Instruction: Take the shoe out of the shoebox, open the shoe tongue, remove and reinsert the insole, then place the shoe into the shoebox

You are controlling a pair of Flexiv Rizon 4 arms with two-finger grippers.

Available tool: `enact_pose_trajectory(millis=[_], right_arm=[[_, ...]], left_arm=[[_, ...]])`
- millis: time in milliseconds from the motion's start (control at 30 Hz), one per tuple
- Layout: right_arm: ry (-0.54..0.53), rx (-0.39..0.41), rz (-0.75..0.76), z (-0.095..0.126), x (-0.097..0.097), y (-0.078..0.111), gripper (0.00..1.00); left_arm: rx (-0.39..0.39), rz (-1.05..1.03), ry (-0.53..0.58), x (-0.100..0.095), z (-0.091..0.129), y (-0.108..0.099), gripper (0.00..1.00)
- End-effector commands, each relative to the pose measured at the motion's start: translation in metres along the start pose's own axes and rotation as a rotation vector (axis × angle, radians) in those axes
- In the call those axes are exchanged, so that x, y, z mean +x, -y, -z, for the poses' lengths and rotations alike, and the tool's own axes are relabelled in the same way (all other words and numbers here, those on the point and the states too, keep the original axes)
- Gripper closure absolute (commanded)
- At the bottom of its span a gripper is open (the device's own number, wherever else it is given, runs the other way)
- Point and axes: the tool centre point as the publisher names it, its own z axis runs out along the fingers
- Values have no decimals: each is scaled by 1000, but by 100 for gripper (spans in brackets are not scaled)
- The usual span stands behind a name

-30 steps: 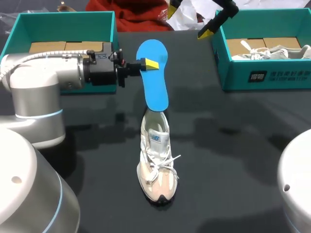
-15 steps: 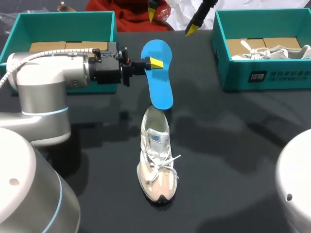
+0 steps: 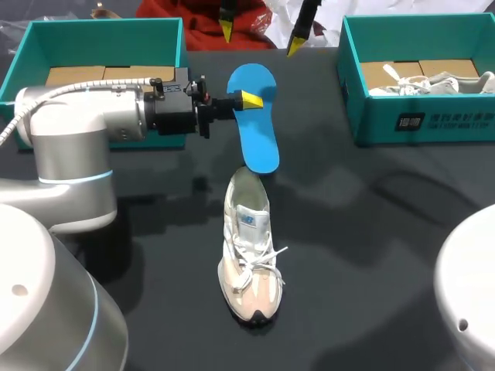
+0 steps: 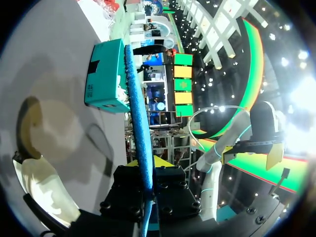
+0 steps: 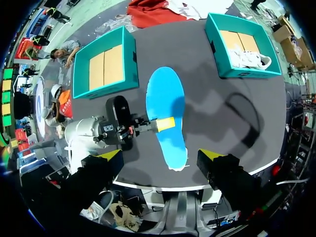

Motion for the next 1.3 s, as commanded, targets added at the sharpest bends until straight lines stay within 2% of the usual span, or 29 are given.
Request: enact_pose_trajectory(millis=[33,267,500,733,967,1300], right_arm=[[89,-9,3,-1,10,3,0],[98,-40,17,-3,16,11,0],[159,-49,-7,-4,25,15,0],[147,-53,21,-8,33,19,0],[60,-67,-10,-10,24,22,0],[-55,-62,-33,-14,2,19,0]], left_arm=[[5,0,-5,0,-2,-1,100],[7,20,-4,-1,-2,-2,100],[5,24,1,-2,-2,-5,100],[4,42,-13,-1,0,-5,100],[1,40,-17,0,2,-5,100],[-2,31,-18,1,8,-6,100]])
